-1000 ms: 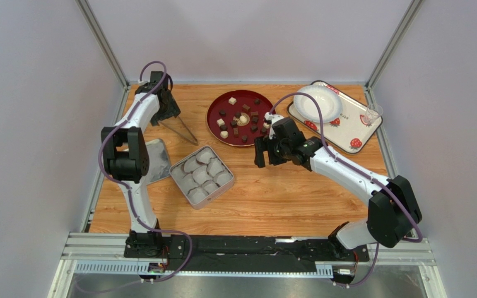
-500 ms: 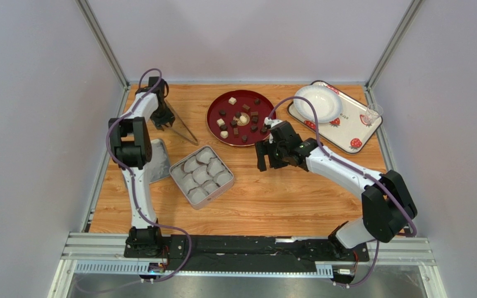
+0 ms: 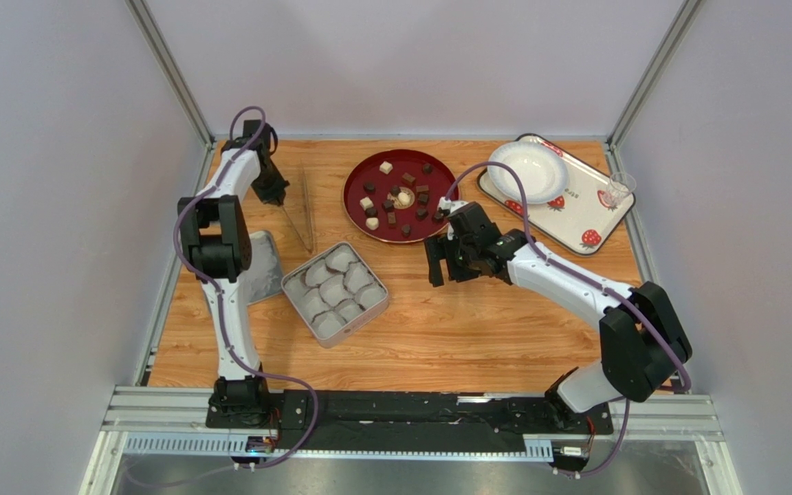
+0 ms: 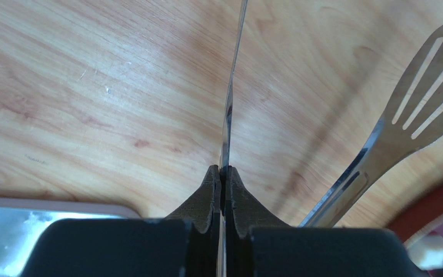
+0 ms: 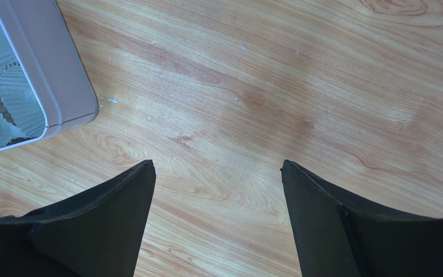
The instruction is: Pack the chocolate
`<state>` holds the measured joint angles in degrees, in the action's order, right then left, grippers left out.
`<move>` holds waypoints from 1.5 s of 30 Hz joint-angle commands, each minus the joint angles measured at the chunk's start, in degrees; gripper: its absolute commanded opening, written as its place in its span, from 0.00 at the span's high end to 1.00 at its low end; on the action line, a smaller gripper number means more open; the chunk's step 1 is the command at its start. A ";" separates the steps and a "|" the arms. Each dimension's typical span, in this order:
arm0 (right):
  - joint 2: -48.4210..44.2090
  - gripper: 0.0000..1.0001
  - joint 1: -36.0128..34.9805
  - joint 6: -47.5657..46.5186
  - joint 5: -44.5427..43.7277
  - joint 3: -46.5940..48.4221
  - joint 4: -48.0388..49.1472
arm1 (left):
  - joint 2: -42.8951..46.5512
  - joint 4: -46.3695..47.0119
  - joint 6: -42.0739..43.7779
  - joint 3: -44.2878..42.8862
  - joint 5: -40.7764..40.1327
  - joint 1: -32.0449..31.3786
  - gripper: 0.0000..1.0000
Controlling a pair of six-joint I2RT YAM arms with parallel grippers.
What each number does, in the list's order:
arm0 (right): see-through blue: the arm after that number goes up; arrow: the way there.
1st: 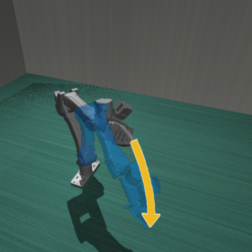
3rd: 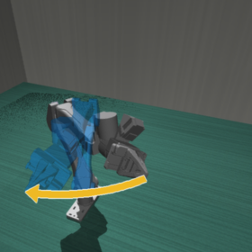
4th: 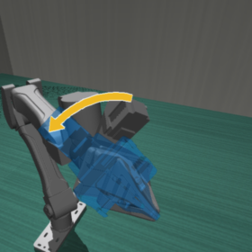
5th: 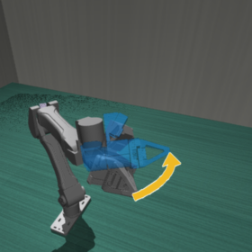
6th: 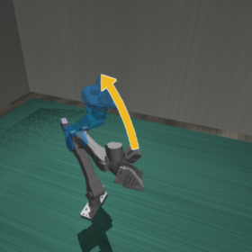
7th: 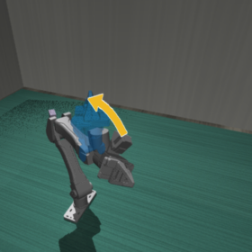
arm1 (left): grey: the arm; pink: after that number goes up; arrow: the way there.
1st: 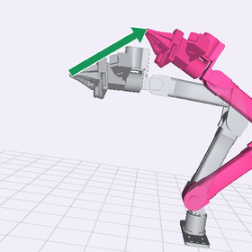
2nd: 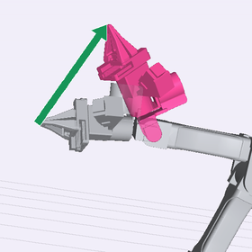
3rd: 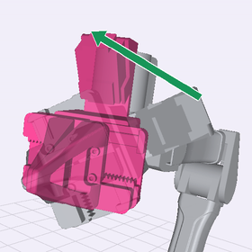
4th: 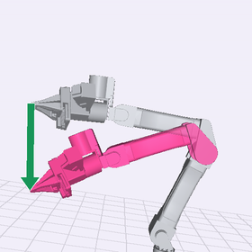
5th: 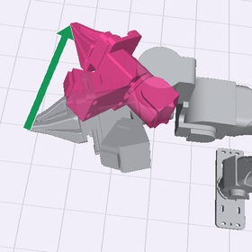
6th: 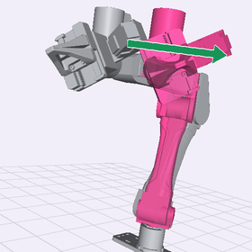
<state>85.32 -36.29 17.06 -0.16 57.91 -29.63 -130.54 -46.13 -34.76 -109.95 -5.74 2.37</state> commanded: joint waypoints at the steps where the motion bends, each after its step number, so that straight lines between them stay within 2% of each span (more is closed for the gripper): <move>1: -3.75 0.16 0.26 1.13 -0.71 0.71 0.10 | 12.48 0.60 -0.83 0.08 3.71 0.53 1.00; 9: -10.34 0.16 0.17 5.35 6.48 -0.61 4.22 | 26.02 5.77 -5.30 7.28 15.12 0.53 1.00; 15: -14.74 0.17 0.17 12.29 15.53 -4.20 15.20 | 38.50 13.94 -11.89 21.60 23.73 0.09 1.00; 18: -16.32 0.19 0.08 15.45 18.70 -5.35 21.00 | 44.04 16.59 -14.88 28.46 25.42 -1.40 1.00; 20: -16.94 0.20 -0.27 16.07 19.41 -5.88 23.98 | 47.82 17.04 -15.94 32.33 24.81 -2.19 1.00; 21: -16.94 0.20 -0.79 15.73 19.06 -5.79 24.44 | 48.97 16.95 -16.65 33.30 24.03 -4.63 1.00; 31: -13.78 0.21 -11.34 10.54 8.78 -2.71 28.92 | 61.10 20.99 -24.91 45.16 17.25 -14.41 1.00; 34: -12.37 0.22 -13.18 10.10 8.87 -2.36 32.70 | 62.33 22.05 -26.06 46.58 16.20 -16.17 1.00; 45: -8.33 0.30 -15.74 9.40 10.18 -0.78 34.72 | 61.02 25.03 -27.55 47.28 16.81 -19.51 1.00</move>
<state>75.94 -51.33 27.73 10.35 54.08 1.19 -69.28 -25.69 -60.42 -62.92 10.85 -16.53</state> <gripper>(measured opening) 0.716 0.017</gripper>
